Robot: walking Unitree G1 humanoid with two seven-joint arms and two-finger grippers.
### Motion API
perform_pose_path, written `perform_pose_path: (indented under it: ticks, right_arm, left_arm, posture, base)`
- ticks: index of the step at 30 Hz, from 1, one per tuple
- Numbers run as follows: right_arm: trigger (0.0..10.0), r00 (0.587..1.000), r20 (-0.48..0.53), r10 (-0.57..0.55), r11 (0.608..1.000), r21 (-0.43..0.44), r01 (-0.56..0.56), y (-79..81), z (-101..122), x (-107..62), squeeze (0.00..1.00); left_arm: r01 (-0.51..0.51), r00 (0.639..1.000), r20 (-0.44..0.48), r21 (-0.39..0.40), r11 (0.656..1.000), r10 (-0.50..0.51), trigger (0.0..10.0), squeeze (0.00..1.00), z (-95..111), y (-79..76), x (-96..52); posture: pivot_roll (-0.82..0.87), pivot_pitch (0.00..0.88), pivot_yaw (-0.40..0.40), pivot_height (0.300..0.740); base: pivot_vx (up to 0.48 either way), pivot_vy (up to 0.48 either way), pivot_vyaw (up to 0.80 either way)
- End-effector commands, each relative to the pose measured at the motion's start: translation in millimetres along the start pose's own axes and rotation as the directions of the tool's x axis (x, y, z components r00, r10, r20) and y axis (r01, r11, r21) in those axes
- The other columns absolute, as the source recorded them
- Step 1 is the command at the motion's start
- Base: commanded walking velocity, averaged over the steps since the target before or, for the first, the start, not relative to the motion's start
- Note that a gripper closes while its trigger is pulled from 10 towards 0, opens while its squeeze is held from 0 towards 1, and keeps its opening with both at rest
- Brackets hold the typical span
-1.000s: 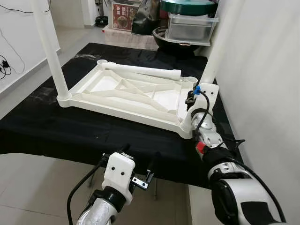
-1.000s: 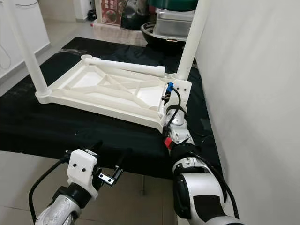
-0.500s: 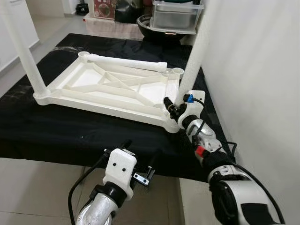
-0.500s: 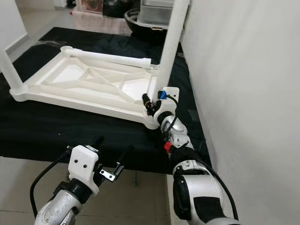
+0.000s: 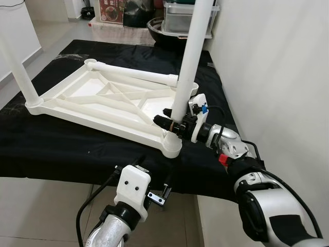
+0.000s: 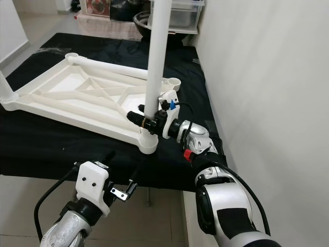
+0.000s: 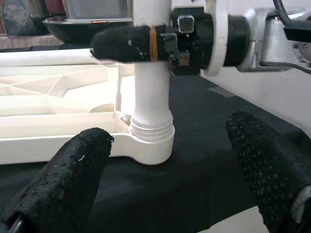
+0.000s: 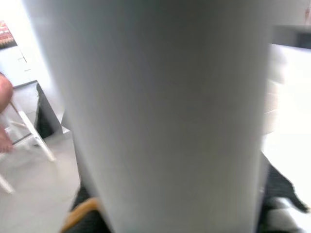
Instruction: Building children table
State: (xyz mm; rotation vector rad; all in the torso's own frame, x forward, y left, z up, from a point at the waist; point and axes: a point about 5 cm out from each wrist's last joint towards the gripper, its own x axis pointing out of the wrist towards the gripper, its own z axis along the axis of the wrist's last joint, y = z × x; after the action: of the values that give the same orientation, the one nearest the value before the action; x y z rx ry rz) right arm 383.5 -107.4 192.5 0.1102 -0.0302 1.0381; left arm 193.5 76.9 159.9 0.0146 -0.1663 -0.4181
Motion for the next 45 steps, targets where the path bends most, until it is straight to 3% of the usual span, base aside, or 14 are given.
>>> perform_pose_path:
  ticks: [1,9,11,12,18,21,22,25,26,31,32,37,41,45]
  right_arm:
    - [0.0,0.999,0.014,-0.031,1.0,0.003,0.031,1.3,-1,5.8,0.0]
    - [0.0,0.895,-0.06,-0.442,0.897,-0.036,0.441,-14.6,-20,1.9,0.0]
    - [0.0,0.648,-0.126,-0.751,0.658,-0.062,0.75,-30.4,-37,-18.6,0.0]
    - [0.0,0.648,-0.126,-0.751,0.658,-0.062,0.75,-30.4,-37,-18.6,0.0]
    - [0.0,0.197,-0.199,-0.96,0.208,-0.034,0.978,-37.3,-63,-56.0,0.0]
    - [2.4,0.228,-0.202,-0.953,0.231,0.006,0.973,-32.1,-66,-48.6,0.0]
    - [10.0,0.26,-0.162,-0.952,0.266,-0.012,0.964,-29.4,-62,-42.0,0.0]
    - [10.0,0.311,-0.113,-0.944,0.315,-0.016,0.949,-27.4,-56,-35.2,0.0]
    - [10.0,0.403,-0.026,-0.915,0.404,-0.009,0.915,-23.0,-46,-23.0,1.0]
    - [10.0,0.488,0.078,-0.869,0.488,-0.019,0.873,-18.8,-31,-12.5,1.0]
    - [10.0,0.527,0.102,-0.844,0.527,-0.025,0.849,-17.8,-26,-9.2,0.0]
    - [10.0,0.649,0.159,-0.744,0.654,-0.023,0.756,-19.2,-10,-7.1,0.0]
    - [10.0,0.943,0.129,-0.307,0.951,0.079,0.299,-8.8,3,-0.3,0.0]
    - [10.0,0.994,0.069,-0.087,0.995,0.063,0.083,-1.0,3,-0.6,0.0]
  left_arm:
    - [0.017,1.0,0.005,0.004,1.0,-0.017,10.0,0.0,1,-3.5,-2.0]
    - [0.017,1.0,0.003,0.003,1.0,-0.017,10.0,0.0,0,-3.4,-2.3]
    - [0.017,1.0,0.007,0.005,1.0,-0.017,10.0,0.0,0,-3.4,-2.3]
    - [0.017,1.0,0.007,0.005,1.0,-0.017,10.0,0.0,0,-3.4,-2.3]
    - [0.01,1.0,0.026,0.009,1.0,-0.01,10.0,0.0,3,-3.3,-3.0]
    - [0.01,1.0,0.027,0.011,1.0,-0.01,10.0,0.0,3,-3.3,-3.1]
    - [0.01,1.0,0.027,0.011,1.0,-0.011,10.0,0.0,3,-3.3,-2.9]
    - [0.011,1.0,0.025,0.01,1.0,-0.011,10.0,0.0,3,-3.4,-2.8]
    - [0.013,1.0,0.023,0.009,1.0,-0.013,10.0,0.0,2,-3.5,-2.5]
    - [0.012,1.0,0.021,0.009,1.0,-0.013,10.0,0.0,2,-3.7,-2.0]
    - [0.011,1.0,0.021,0.008,1.0,-0.012,10.0,0.0,2,-3.7,-1.9]
    - [0.012,1.0,0.023,0.007,1.0,-0.012,10.0,0.0,2,-4.2,-1.1]
    - [0.01,1.0,0.024,0.006,1.0,-0.011,10.0,0.0,2,-4.2,-0.9]
    - [0.011,1.0,0.022,0.005,1.0,-0.011,10.0,0.0,2,-4.3,-0.5]
  posture:
    - [0.12,0.074,-0.101,0.74]
    - [0.12,0.069,-0.097,0.74]
    - [0.11,0.067,-0.096,0.74]
    - [0.11,0.067,-0.096,0.74]
    - [0.11,0.067,-0.097,0.74]
    - [0.11,0.067,-0.097,0.74]
    - [0.11,0.066,-0.096,0.74]
    - [0.11,0.068,-0.097,0.74]
    - [0.11,0.069,-0.098,0.74]
    - [0.11,0.072,-0.101,0.74]
    - [0.11,0.075,-0.101,0.74]
    - [0.11,0.077,-0.104,0.74]
    - [0.11,0.081,-0.103,0.74]
    - [0.11,0.083,-0.105,0.74]
  base:
    - [0.0,0.0,0.0]
    - [0.0,0.0,0.0]
    - [0.0,0.0,0.0]
    - [0.0,0.0,0.0]
    - [0.0,0.0,0.0]
    - [0.0,0.0,0.0]
    - [0.0,0.0,0.0]
    - [0.0,0.0,0.0]
    - [0.0,0.0,0.0]
    - [0.0,0.0,0.0]
    - [0.0,0.0,0.0]
    - [0.0,0.0,0.0]
    - [0.0,0.0,0.0]
    - [0.0,0.0,0.0]
